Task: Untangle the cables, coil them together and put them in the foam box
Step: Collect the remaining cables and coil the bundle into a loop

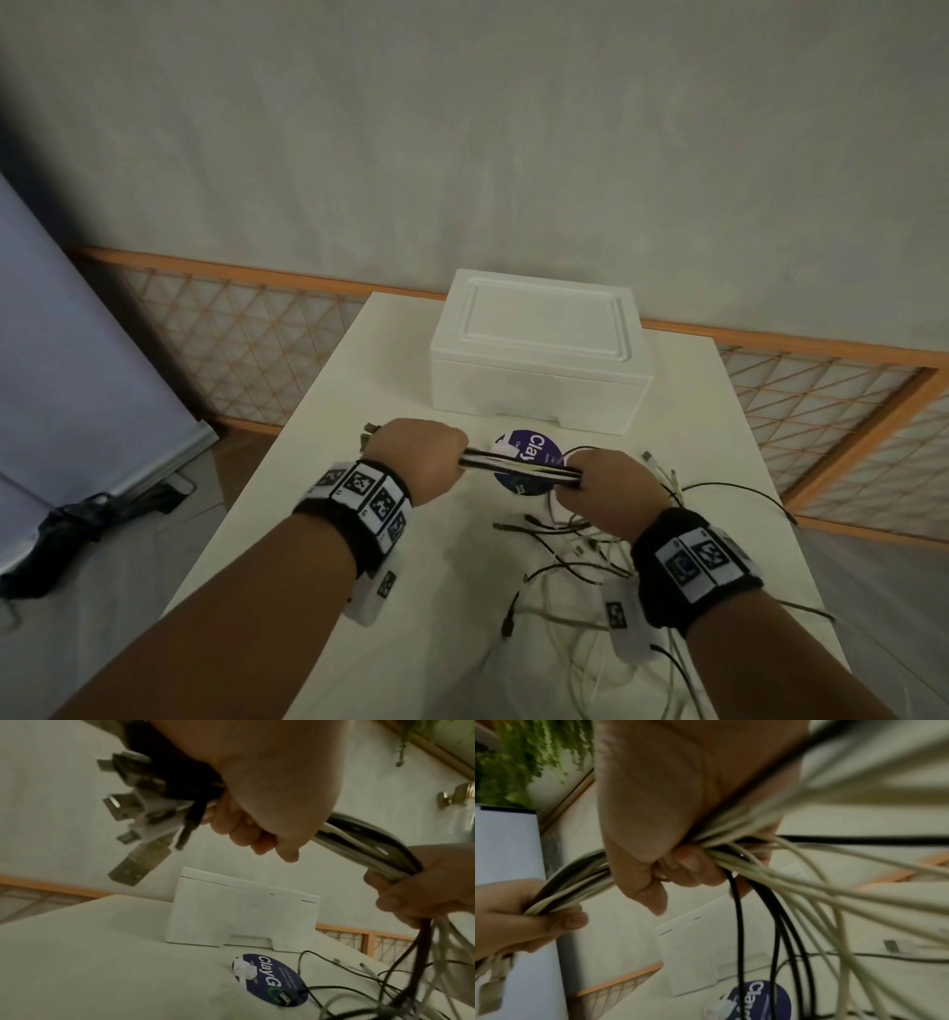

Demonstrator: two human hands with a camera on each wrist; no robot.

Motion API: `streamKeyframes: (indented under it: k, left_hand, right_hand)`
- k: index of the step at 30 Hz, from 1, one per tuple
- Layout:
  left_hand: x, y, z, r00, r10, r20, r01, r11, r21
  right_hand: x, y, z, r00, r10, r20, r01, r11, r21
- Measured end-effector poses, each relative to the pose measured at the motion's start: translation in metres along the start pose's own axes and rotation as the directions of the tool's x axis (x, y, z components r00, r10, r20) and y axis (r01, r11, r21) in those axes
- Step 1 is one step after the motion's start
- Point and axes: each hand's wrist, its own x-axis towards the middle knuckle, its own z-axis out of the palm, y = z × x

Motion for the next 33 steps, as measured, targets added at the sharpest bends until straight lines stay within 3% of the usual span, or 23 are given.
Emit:
streamKeyframes:
  k: [3,6,9,11,13,15,18,20,22,23,25,26,29,33]
  left_hand:
    - [0.003,-0.005,-0.002,0.999,-0.032,-0.034,0.031,0.999,-0.02]
    - [0.011,-0.011,-0.013,0.987,-0.053,-0.155,0.041,0.996,-0.08]
    - [0.017,-0.034,-0.025,0.972,-0.124,-0.202,0.102,0.988,-0.115]
    - [0.017,-0.046,-0.021,0.973,-0.159,-0.169,0.144,0.985,-0.094]
    - [0.015,-0.043,-0.011,0.982,-0.161,-0.101,0.155,0.985,-0.07]
    - [0.015,-0.031,0.005,0.989,-0.146,-0.023,0.144,0.987,-0.073]
    - [0.016,-0.023,0.026,0.984,-0.171,0.04,0.174,0.98,-0.094]
    - [0.014,-0.019,0.031,0.981,-0.176,0.085,0.182,0.981,-0.073]
    - [0.013,-0.011,0.03,0.982,-0.163,0.096,0.169,0.984,-0.061]
    - [0.013,-0.005,0.027,0.985,-0.151,0.077,0.156,0.986,-0.055]
    - [0.014,0.005,0.02,0.993,-0.121,0.008,0.121,0.992,-0.035]
    - [0.014,0.009,0.017,0.994,-0.105,-0.02,0.105,0.994,-0.023]
    - [0.012,0.014,0.013,0.998,-0.052,-0.031,0.052,0.999,0.006]
    - [0.014,0.017,0.013,0.999,-0.034,-0.001,0.034,0.999,-0.023]
  right_hand:
    - [-0.004,0.001,-0.021,1.0,-0.025,-0.006,0.025,0.999,0.045]
    - [-0.009,-0.001,-0.056,0.989,-0.105,-0.107,0.105,0.994,-0.004]
    - [-0.013,0.028,-0.068,0.975,0.007,-0.22,-0.036,0.992,-0.125]
    - [-0.015,0.048,-0.054,0.944,0.064,-0.325,-0.156,0.952,-0.264]
    - [-0.012,0.058,-0.029,0.943,0.047,-0.33,-0.174,0.913,-0.369]
    - [-0.006,0.058,-0.01,0.963,0.112,-0.244,-0.203,0.898,-0.39]
    - [0.007,0.051,-0.001,0.953,0.298,0.057,-0.258,0.894,-0.366]
    - [0.011,0.028,-0.009,0.979,0.185,0.09,-0.15,0.941,-0.302]
    - [0.011,-0.01,-0.014,0.999,-0.032,-0.023,0.024,0.958,-0.287]
    - [0.013,-0.029,-0.012,0.988,-0.145,-0.062,0.12,0.945,-0.303]
    - [0.019,-0.061,0.005,0.965,-0.261,-0.019,0.242,0.92,-0.309]
    - [0.022,-0.069,0.013,0.962,-0.272,-0.015,0.257,0.926,-0.275]
    - [0.027,-0.064,0.027,0.958,-0.231,-0.172,0.197,0.961,-0.193]
    - [0.025,-0.055,0.031,0.963,-0.191,-0.188,0.18,0.981,-0.075]
